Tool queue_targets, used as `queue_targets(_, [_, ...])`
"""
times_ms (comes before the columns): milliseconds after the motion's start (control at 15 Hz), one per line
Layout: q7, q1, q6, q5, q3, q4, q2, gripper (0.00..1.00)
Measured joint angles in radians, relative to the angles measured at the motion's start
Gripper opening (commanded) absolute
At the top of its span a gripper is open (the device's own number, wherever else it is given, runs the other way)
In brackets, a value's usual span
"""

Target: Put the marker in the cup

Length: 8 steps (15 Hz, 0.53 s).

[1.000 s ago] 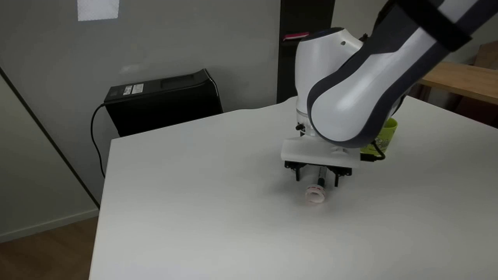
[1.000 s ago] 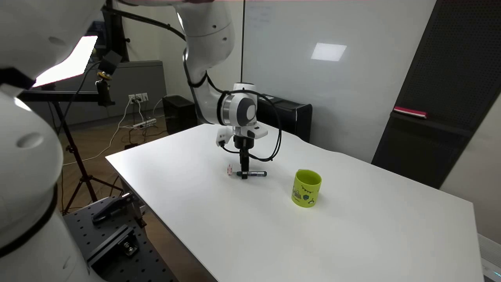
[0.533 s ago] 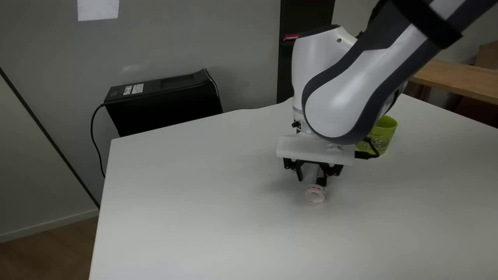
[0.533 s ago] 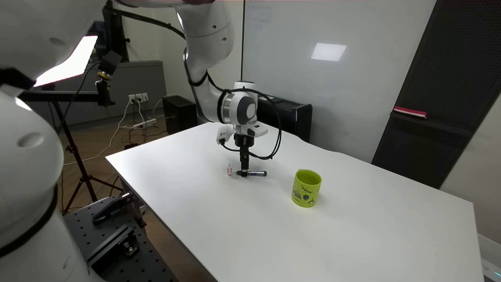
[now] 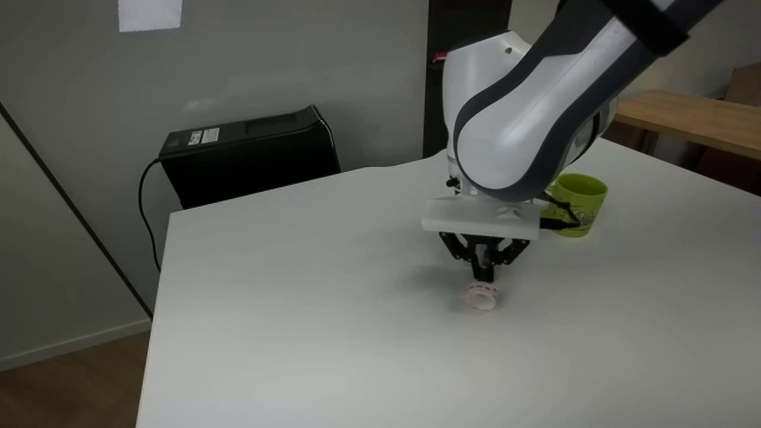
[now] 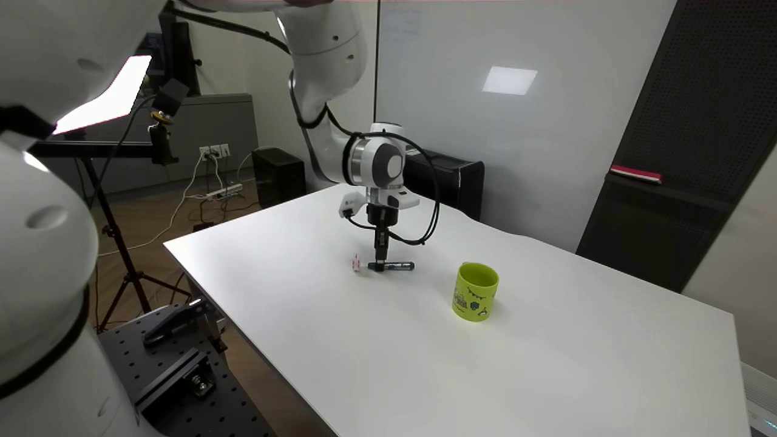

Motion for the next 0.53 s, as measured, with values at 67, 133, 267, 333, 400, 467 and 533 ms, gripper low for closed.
queue_targets(67, [0.002, 0.000, -0.013, 0.000, -0.003, 0.007, 0.000, 0.04])
queue_targets(133, [0.003, 0.000, -0.025, 0.000, -0.007, 0.014, 0.000, 0.05])
queue_targets(267, [0.006, 0.000, -0.041, 0.000, -0.013, 0.027, 0.000, 0.05])
queue_targets(333, [0.009, 0.000, -0.047, 0.000, -0.016, 0.033, -0.001, 0.05])
queue_targets(400, [0.015, 0.000, -0.051, 0.000, -0.019, 0.037, -0.002, 0.05])
queue_targets(467, [0.021, 0.000, -0.058, 0.000, -0.021, 0.041, -0.004, 0.05])
queue_targets(533, [0.025, -0.001, -0.065, 0.001, -0.021, 0.044, -0.007, 0.05])
